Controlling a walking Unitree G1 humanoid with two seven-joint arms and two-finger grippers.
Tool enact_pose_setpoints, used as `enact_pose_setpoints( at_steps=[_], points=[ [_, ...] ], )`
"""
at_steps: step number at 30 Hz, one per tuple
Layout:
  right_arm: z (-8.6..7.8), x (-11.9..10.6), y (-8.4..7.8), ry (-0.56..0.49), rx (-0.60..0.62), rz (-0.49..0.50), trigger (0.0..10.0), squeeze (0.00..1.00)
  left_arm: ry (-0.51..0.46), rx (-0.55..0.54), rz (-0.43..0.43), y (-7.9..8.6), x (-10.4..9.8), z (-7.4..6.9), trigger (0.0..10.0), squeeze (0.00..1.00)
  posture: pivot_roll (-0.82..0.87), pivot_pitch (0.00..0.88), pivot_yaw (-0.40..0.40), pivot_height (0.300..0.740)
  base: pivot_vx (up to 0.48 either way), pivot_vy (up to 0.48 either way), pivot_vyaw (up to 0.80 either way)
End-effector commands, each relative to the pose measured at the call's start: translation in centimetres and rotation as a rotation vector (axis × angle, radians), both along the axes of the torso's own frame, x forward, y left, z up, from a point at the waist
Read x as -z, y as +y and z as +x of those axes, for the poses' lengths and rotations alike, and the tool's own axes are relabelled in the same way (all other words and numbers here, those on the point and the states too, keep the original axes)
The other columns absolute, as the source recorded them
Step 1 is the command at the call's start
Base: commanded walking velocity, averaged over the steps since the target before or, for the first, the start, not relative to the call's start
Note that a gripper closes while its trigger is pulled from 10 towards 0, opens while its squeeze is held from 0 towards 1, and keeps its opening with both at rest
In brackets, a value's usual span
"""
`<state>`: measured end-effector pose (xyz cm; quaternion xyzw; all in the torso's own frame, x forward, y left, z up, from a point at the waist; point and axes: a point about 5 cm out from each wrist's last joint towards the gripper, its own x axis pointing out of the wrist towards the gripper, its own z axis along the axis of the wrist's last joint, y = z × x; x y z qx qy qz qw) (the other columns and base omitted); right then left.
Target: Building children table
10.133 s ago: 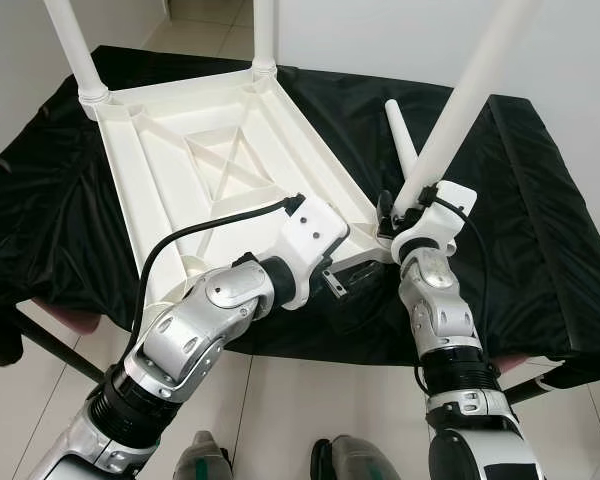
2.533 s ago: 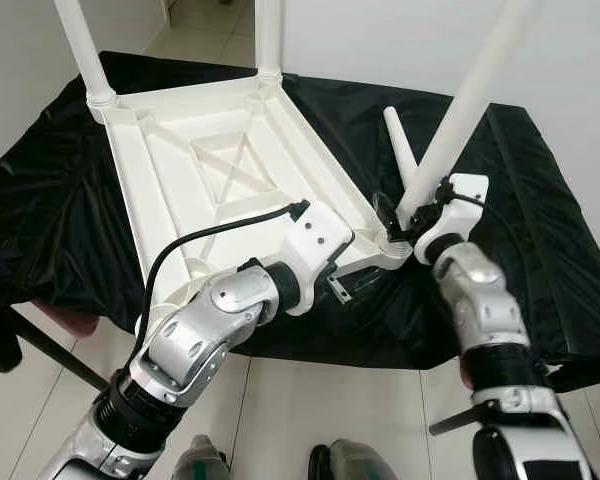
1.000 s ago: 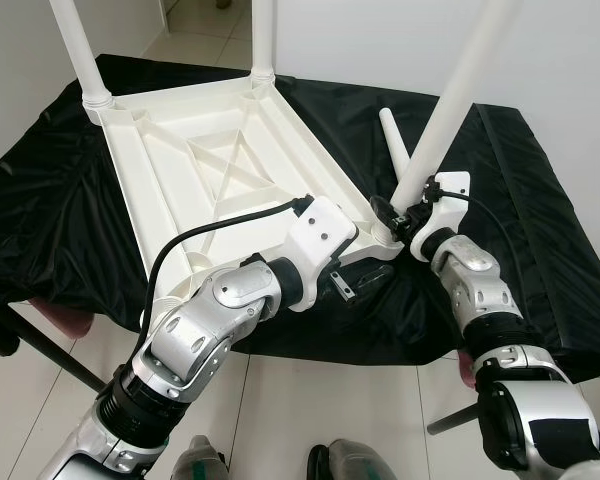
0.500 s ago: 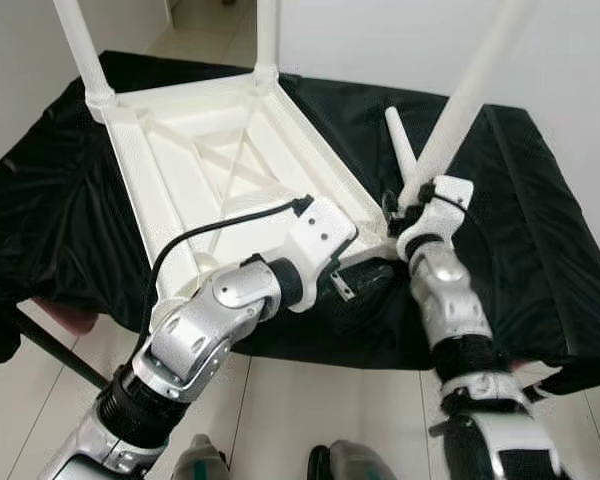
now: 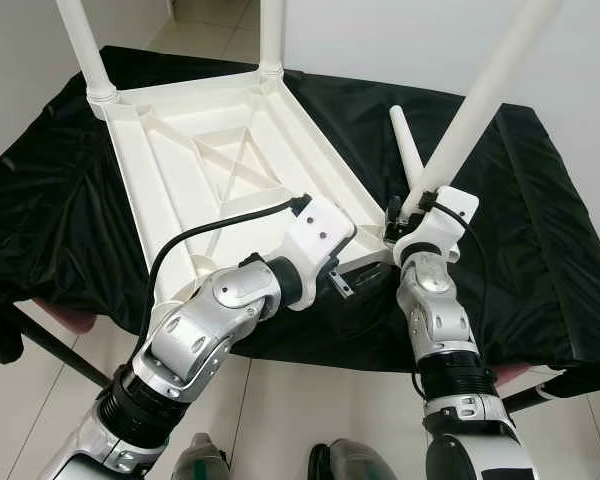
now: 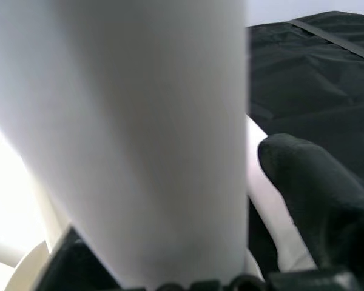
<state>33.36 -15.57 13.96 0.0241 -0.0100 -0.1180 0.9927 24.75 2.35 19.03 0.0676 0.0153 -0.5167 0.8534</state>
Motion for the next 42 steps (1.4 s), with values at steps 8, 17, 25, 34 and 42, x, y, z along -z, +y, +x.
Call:
enact_pose_setpoints(
  at_steps=[8, 17, 25, 34, 42],
  points=[
    [0.7, -1.0, -1.1, -0.032, -0.143, 0.020, 10.0, 1.00, 0.021, 0.034, 0.007, -0.1, 0.4, -0.4, 10.0, 0.00, -0.04, 0.004, -0.045, 0.740, 0.000, 0.000, 0.00],
    [1.5, -1.2, -2.2, -0.031, -0.437, -0.030, 10.0, 0.00, 0.024, 0.027, 0.004, -0.1, 0.4, -0.3, 10.0, 0.00, -0.05, 0.009, -0.043, 0.740, 0.000, 0.000, 0.00],
    [1.7, 0.3, -2.3, 0.050, -0.720, -0.109, 10.0, 0.00, 0.013, 0.023, 0.005, 0.1, 0.2, 0.0, 10.0, 0.00, -0.05, 0.009, -0.036, 0.740, 0.000, 0.000, 0.00],
    [2.2, 0.3, -2.7, 0.055, -0.802, -0.126, 4.2, 0.00, 0.008, 0.017, 0.005, 0.1, 0.1, 0.0, 10.0, 0.00, -0.03, 0.004, -0.039, 0.740, 0.000, 0.000, 0.00],
    [2.8, -0.3, -3.5, 0.031, -0.793, -0.129, 0.9, 0.00, 0.008, 0.021, 0.002, 0.0, 0.0, -0.1, 10.0, 0.00, -0.03, 0.007, -0.038, 0.740, 0.000, 0.000, 0.00]
  ],
)
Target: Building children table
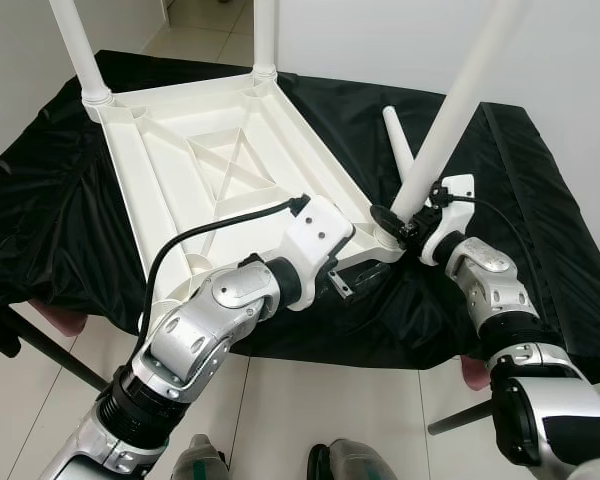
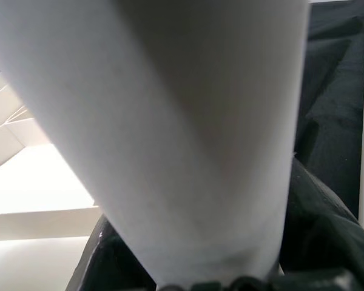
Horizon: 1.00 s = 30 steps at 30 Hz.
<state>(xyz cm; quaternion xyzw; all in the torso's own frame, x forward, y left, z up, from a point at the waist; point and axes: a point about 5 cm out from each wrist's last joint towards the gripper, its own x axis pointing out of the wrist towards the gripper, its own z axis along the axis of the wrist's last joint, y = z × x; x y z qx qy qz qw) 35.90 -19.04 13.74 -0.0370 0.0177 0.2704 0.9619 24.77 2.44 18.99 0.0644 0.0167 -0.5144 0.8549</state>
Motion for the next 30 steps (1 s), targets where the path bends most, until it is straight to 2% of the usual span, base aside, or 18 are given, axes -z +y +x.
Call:
enact_pose_setpoints(
  at_steps=[1, 2, 7, 8, 9, 10, 13, 16, 18, 20, 24, 27, 29, 30],
  points=[
    [0.2, -0.5, 0.0, -0.020, -0.010, 0.003, 0.9, 0.00, 0.003, 0.027, 0.006, -0.1, 0.0, -0.1, 10.0, 0.00, -0.03, 0.007, -0.038, 0.740, 0.000, 0.000, 0.00],
    [0.2, -0.5, -0.1, -0.017, -0.008, -0.001, 0.0, 0.00, 0.003, 0.028, 0.006, -0.1, 0.0, -0.1, 10.0, 0.00, -0.03, 0.007, -0.038, 0.740, 0.000, 0.000, 0.00],
    [0.1, -0.1, -0.3, -0.006, -0.003, 0.005, 0.0, 0.00, 0.004, 0.029, 0.006, -0.1, 0.0, -0.2, 10.0, 0.00, -0.03, 0.012, -0.038, 0.740, 0.000, 0.000, 0.00],
    [0.0, 0.0, -0.4, -0.004, 0.000, 0.008, 1.6, 0.00, 0.005, 0.029, 0.005, -0.1, 0.0, -0.2, 10.0, 0.00, -0.03, 0.013, -0.038, 0.740, 0.000, 0.000, 0.00],
    [0.0, 0.0, -0.4, -0.004, 0.000, 0.008, 1.6, 0.00, 0.005, 0.029, 0.005, -0.1, 0.0, -0.2, 10.0, 0.00, -0.03, 0.013, -0.038, 0.740, 0.000, 0.000, 0.00],
    [0.0, 0.2, -0.3, -0.001, 0.011, 0.010, 10.0, 0.00, 0.007, 0.030, 0.005, -0.1, 0.0, -0.2, 10.0, 0.00, -0.03, 0.013, -0.038, 0.740, 0.000, 0.000, 0.00],
    [0.0, 0.3, -0.2, 0.004, 0.034, 0.017, 10.0, 0.00, 0.010, 0.030, 0.004, -0.1, 0.1, -0.3, 10.0, 0.00, -0.04, 0.015, -0.040, 0.740, 0.000, 0.000, 0.00],
    [0.1, 0.7, 0.0, 0.015, 0.119, 0.009, 10.0, 0.00, 0.013, 0.029, 0.004, -0.1, 0.1, -0.3, 10.0, 0.00, -0.04, 0.020, -0.042, 0.740, 0.000, 0.000, 0.00],
    [0.1, 0.7, 0.0, 0.015, 0.119, 0.009, 10.0, 0.00, 0.013, 0.029, 0.004, -0.1, 0.1, -0.3, 10.0, 0.00, -0.04, 0.020, -0.042, 0.740, 0.000, 0.000, 0.00],
    [0.0, 0.9, 0.6, 0.013, 0.199, 0.032, 10.0, 0.00, 0.013, 0.025, 0.010, 0.0, 0.2, -0.3, 10.0, 0.00, -0.04, 0.024, -0.040, 0.740, 0.000, 0.000, 0.00],
    [0.0, 0.9, 1.0, 0.007, 0.274, 0.058, 10.0, 0.00, 0.014, 0.024, 0.015, 0.2, 0.4, -0.3, 10.0, 0.00, -0.04, 0.024, -0.040, 0.740, 0.000, 0.000, 0.00],
    [-0.1, 1.0, 1.1, 0.016, 0.420, 0.106, 10.0, 0.00, 0.020, 0.024, 0.025, 0.4, 0.7, -0.3, 10.0, 0.00, -0.05, 0.025, -0.036, 0.740, 0.000, 0.000, 0.00],
    [-0.1, 1.0, 1.1, 0.016, 0.420, 0.106, 10.0, 0.00, 0.020, 0.024, 0.025, 0.4, 0.7, -0.3, 10.0, 0.00, -0.05, 0.025, -0.036, 0.740, 0.000, 0.000, 0.00],
    [-0.4, 1.0, 1.5, -0.008, 0.526, 0.107, 10.0, 0.00, 0.020, 0.021, 0.028, 0.5, 0.7, -0.2, 10.0, 0.00, -0.05, 0.026, -0.041, 0.740, 0.000, 0.000, 0.00]
  ],
)
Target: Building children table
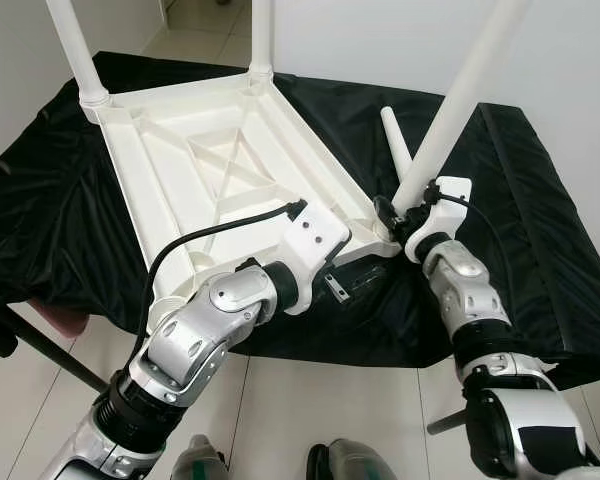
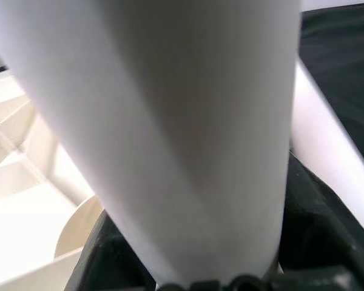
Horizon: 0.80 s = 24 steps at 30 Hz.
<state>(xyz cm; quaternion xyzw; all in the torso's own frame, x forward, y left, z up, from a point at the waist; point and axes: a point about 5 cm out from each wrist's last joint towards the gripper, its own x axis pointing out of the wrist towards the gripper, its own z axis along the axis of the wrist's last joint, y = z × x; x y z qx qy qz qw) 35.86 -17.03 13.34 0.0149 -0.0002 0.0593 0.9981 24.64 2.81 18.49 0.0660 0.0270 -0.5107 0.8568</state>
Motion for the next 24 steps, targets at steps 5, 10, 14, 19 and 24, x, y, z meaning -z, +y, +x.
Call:
enact_pose_setpoints(
  at_steps=[5, 10, 14, 19, 24],
  points=[
    [-0.8, 0.5, -0.1, 0.000, 0.170, 0.009, 10.0, 0.00, 0.004, 0.028, 0.016, 0.2, 0.3, 0.0, 10.0, 0.00, -0.05, 0.023, -0.044, 0.740, 0.000, 0.000, 0.00],
    [-2.4, 0.1, 1.4, -0.036, 0.399, 0.046, 10.0, 0.00, 0.004, 0.028, 0.015, 0.1, 0.3, -0.1, 10.0, 0.00, -0.04, 0.016, -0.050, 0.740, 0.000, 0.000, 0.00],
    [-2.6, -0.1, 2.1, -0.036, 0.394, 0.067, 10.0, 0.00, 0.006, 0.029, 0.013, 0.0, 0.3, -0.2, 10.0, 0.00, -0.04, 0.009, -0.055, 0.740, 0.000, 0.000, 0.00],
    [-2.5, -0.2, 1.8, -0.023, 0.413, 0.057, 10.0, 0.00, 0.007, 0.029, 0.012, 0.0, 0.4, -0.2, 10.0, 0.00, -0.04, 0.003, -0.057, 0.740, 0.000, 0.000, 0.00],
    [-2.3, -0.3, 1.5, -0.021, 0.412, 0.055, 10.0, 0.00, 0.005, 0.029, 0.012, 0.0, 0.3, -0.2, 10.0, 0.00, -0.04, 0.003, -0.057, 0.740, 0.000, 0.000, 0.00]
  ],
)
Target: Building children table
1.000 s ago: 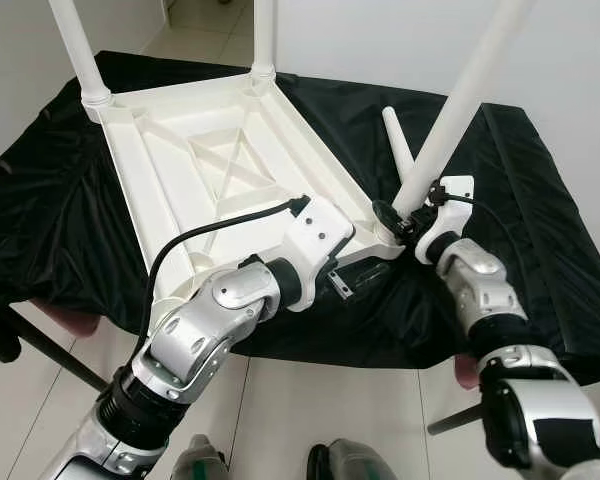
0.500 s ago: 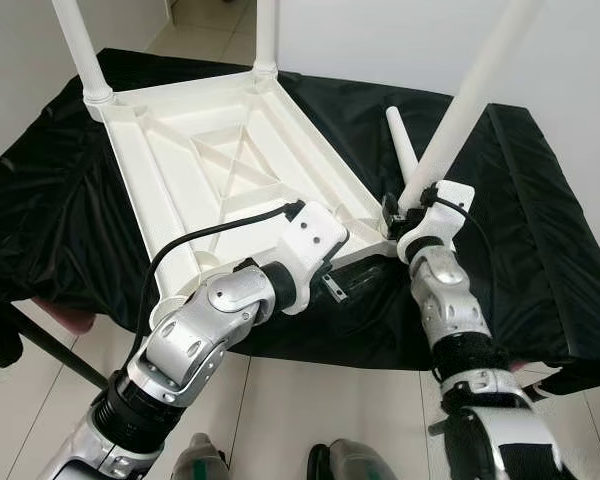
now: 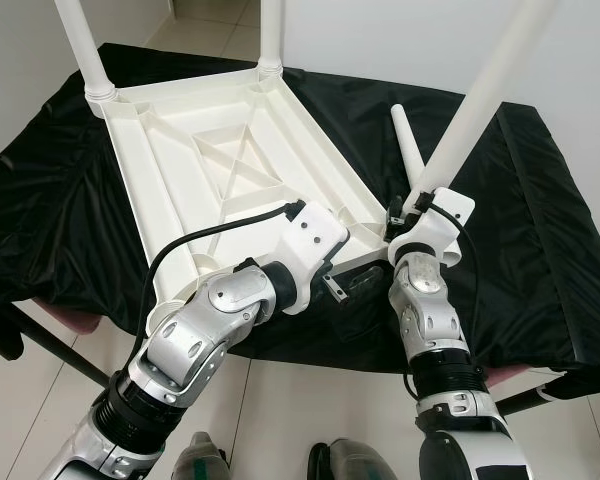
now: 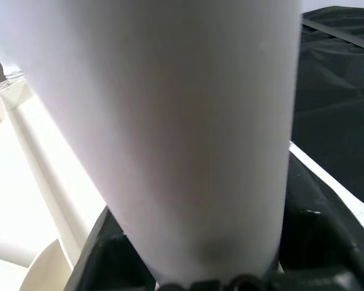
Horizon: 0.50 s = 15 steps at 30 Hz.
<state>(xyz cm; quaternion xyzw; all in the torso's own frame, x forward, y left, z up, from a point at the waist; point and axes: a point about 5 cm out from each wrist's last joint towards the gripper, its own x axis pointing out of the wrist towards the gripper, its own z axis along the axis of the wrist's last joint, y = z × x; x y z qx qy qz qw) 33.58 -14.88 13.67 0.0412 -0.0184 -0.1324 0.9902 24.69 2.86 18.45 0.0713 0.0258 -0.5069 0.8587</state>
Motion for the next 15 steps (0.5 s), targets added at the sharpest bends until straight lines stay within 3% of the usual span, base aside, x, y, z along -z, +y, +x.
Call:
enact_pose_setpoints(
  at_steps=[1, 7, 14, 15],
  points=[
    [0.1, 0.0, -0.8, 0.006, 0.018, 0.004, 10.0, 1.00, 0.013, 0.037, 0.004, -0.1, 0.3, -0.2, 10.0, 0.00, -0.04, 0.000, -0.056, 0.740, 0.000, 0.000, 0.00],
    [0.2, -0.2, -1.1, 0.008, 0.003, 0.004, 10.0, 1.00, 0.014, 0.038, 0.004, -0.1, 0.3, -0.2, 10.0, 0.00, -0.04, 0.000, -0.055, 0.740, 0.000, 0.000, 0.00],
    [1.1, -1.5, -2.3, -0.067, -0.176, -0.016, 10.0, 1.00, 0.016, 0.039, 0.002, -0.1, 0.3, -0.3, 10.0, 0.00, -0.04, 0.000, -0.050, 0.740, 0.000, 0.000, 0.00],
    [1.3, -1.8, -2.6, -0.076, -0.273, -0.033, 10.0, 0.00, 0.017, 0.040, 0.003, -0.1, 0.3, -0.3, 10.0, 0.00, -0.04, 0.000, -0.049, 0.740, 0.000, 0.000, 0.00]
  ],
)
